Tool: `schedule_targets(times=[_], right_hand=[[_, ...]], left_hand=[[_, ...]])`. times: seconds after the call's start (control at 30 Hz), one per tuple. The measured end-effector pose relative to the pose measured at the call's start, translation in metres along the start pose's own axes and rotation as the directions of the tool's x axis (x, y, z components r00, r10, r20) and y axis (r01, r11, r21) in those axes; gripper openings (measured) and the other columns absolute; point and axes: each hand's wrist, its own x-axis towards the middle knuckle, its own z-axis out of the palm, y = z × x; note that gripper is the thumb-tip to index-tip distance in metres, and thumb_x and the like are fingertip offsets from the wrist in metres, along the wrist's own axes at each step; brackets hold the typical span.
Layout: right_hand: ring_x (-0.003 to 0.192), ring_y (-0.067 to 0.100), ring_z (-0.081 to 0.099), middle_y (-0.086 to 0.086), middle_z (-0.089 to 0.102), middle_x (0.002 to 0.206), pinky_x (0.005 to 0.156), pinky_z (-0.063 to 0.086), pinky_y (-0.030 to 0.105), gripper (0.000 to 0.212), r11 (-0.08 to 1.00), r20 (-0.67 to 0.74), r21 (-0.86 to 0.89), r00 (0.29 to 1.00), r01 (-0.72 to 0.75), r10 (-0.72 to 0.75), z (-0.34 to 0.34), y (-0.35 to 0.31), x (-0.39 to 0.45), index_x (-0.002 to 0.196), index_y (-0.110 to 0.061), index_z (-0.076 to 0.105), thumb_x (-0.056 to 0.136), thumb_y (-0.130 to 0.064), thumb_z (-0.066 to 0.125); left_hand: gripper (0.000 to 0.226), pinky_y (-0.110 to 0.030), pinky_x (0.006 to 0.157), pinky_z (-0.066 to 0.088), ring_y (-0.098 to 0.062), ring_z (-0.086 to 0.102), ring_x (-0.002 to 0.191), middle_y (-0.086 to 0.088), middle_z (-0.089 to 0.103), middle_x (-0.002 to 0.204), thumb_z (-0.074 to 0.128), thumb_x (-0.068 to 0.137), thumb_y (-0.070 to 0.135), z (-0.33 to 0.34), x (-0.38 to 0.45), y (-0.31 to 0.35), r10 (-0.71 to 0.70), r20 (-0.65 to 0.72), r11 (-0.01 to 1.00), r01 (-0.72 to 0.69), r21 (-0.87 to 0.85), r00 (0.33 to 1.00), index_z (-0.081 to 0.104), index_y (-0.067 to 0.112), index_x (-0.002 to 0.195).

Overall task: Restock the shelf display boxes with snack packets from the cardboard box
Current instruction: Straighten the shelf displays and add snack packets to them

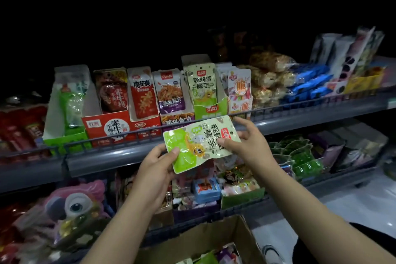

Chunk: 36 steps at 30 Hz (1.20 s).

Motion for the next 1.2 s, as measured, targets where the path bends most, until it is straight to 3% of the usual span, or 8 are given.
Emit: schedule_targets(times=[0.23,0.33,0.43,0.53,0.7,0.87,1.0,1.2], right_hand=[[0.085,0.019,0.070,0.005,0.073,0.093,0.069,0.054,0.023,0.022,0.994,0.079,0.112,0.997,-0.020,0.011,-0.011,-0.029,0.035,0.098,-0.009,0.066,0.077,-0.011,0.074],[0.080,0.016,0.070,0.007,0.073,0.093,0.063,0.054,0.022,0.017,0.995,0.048,0.077,0.997,0.057,-0.061,-0.018,-0.049,0.052,0.096,-0.011,0.066,0.080,-0.009,0.071],[0.078,0.017,0.070,0.006,0.072,0.090,0.064,0.054,0.029,0.012,0.984,-0.009,-0.049,0.985,0.171,-0.172,-0.025,-0.074,0.072,0.086,-0.020,0.064,0.081,-0.012,0.071],[0.073,0.019,0.066,0.001,0.068,0.081,0.061,0.054,0.033,0.016,0.923,-0.067,-0.261,0.949,0.282,-0.309,-0.025,-0.099,0.095,0.077,-0.024,0.060,0.079,-0.016,0.073],[0.070,0.011,0.065,-0.008,0.064,0.078,0.058,0.052,0.028,0.017,0.833,-0.066,-0.438,0.912,0.338,-0.405,-0.016,-0.126,0.125,0.079,-0.025,0.056,0.081,-0.020,0.072],[0.081,0.013,0.058,-0.003,0.057,0.094,0.067,0.047,0.025,0.036,0.702,-0.029,-0.623,0.886,0.345,-0.462,-0.010,-0.156,0.143,0.116,-0.016,0.058,0.083,-0.025,0.070],[0.082,0.020,0.057,0.004,0.061,0.095,0.065,0.039,0.025,0.034,0.464,0.193,-0.809,0.909,0.360,-0.369,0.001,-0.162,0.154,0.117,-0.016,0.058,0.086,-0.028,0.066],[0.103,0.022,0.057,0.004,0.060,0.118,0.073,0.041,0.027,0.039,0.401,0.317,-0.832,0.921,0.384,-0.225,0.028,-0.146,0.186,0.123,-0.018,0.055,0.086,-0.025,0.067]], left_hand=[[0.014,-0.028,0.070,0.055,-0.013,0.070,0.077,-0.001,0.074,0.085,0.054,0.091,0.007,0.013,0.033,0.000,0.069,-0.011,0.998,-0.069,0.012,0.998,0.057,0.009,0.105],[0.016,-0.025,0.081,0.055,-0.014,0.067,0.087,-0.004,0.071,0.094,0.059,0.090,0.015,0.017,0.047,-0.002,0.195,-0.050,0.950,-0.176,0.258,0.979,0.059,0.013,0.106],[0.025,-0.011,0.078,0.047,0.003,0.057,0.088,0.007,0.060,0.102,0.061,0.089,0.020,0.018,0.059,-0.001,0.397,-0.017,0.780,-0.328,0.534,0.918,0.058,0.024,0.113],[0.033,-0.023,0.101,0.032,0.001,0.043,0.111,0.019,0.048,0.116,0.059,0.089,0.025,0.014,0.071,0.002,0.585,0.138,0.442,-0.457,0.772,0.799,0.055,0.030,0.122],[0.050,-0.027,0.112,-0.009,-0.002,0.014,0.136,0.016,0.027,0.146,0.043,0.095,0.040,0.020,0.087,0.003,0.511,0.304,0.098,-0.406,0.909,0.804,0.029,0.035,0.143],[0.058,-0.035,0.117,-0.008,-0.007,0.011,0.140,0.013,0.016,0.154,0.033,0.098,0.044,0.032,0.099,-0.006,0.436,0.342,0.024,-0.391,0.920,0.832,0.007,0.035,0.149],[0.059,-0.031,0.112,0.004,-0.009,0.021,0.132,0.013,0.026,0.147,0.035,0.097,0.043,0.035,0.102,-0.007,0.488,0.322,0.010,-0.373,0.928,0.812,0.008,0.034,0.149],[0.059,-0.030,0.111,0.004,-0.008,0.023,0.131,0.013,0.030,0.141,0.038,0.095,0.045,0.033,0.100,-0.008,0.492,0.343,0.013,-0.401,0.916,0.800,0.013,0.037,0.148]])
